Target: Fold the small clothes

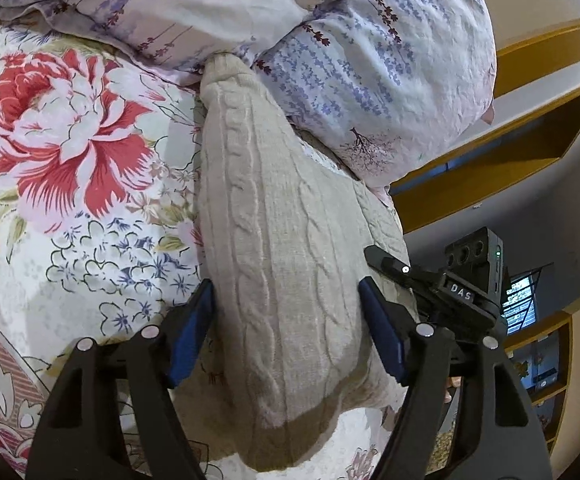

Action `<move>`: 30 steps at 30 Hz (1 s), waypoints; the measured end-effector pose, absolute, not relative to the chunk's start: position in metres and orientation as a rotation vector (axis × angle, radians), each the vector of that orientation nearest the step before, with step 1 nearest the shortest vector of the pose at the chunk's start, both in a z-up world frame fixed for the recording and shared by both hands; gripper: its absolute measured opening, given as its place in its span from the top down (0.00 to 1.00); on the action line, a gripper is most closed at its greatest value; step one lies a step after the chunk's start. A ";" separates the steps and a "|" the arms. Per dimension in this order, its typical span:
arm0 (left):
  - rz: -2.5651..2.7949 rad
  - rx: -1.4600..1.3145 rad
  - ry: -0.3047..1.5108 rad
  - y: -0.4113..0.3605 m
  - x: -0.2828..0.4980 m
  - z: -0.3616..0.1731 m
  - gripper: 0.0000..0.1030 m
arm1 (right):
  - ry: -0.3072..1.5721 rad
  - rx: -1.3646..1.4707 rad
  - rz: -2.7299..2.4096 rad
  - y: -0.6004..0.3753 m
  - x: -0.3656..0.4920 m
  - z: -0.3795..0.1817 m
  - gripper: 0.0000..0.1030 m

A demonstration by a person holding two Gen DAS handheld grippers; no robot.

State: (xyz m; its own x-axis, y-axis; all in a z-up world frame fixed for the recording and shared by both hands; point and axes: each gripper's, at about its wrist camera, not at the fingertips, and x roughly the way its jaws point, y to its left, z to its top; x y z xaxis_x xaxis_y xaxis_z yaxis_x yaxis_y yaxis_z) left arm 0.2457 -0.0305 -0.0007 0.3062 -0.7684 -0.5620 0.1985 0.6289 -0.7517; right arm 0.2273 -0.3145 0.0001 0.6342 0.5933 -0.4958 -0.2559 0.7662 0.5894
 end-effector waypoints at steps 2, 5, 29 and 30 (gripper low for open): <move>-0.701 -0.630 1.072 -0.031 0.245 -0.001 0.27 | 0.696 0.441 0.464 -0.309 0.222 0.007 0.81; -0.701 -0.630 1.054 -0.030 0.244 0.001 0.22 | 0.583 0.301 0.389 -0.297 0.206 0.033 0.82; -0.766 -0.519 1.020 -0.046 0.233 0.019 0.21 | 0.634 0.246 0.072 -0.347 0.219 0.020 0.60; -0.764 -0.516 1.020 -0.046 0.231 0.021 0.21 | 0.629 0.277 0.063 -0.355 0.214 0.024 0.45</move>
State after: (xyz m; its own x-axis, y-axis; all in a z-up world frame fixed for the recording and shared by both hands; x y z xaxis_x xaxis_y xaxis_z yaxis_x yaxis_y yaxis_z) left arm 0.2314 -0.0465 0.0212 0.3083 -0.7692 -0.5598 0.3210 0.6380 -0.6999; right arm 0.2143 -0.3547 0.0237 0.8078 0.1423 -0.5721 0.0254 0.9611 0.2749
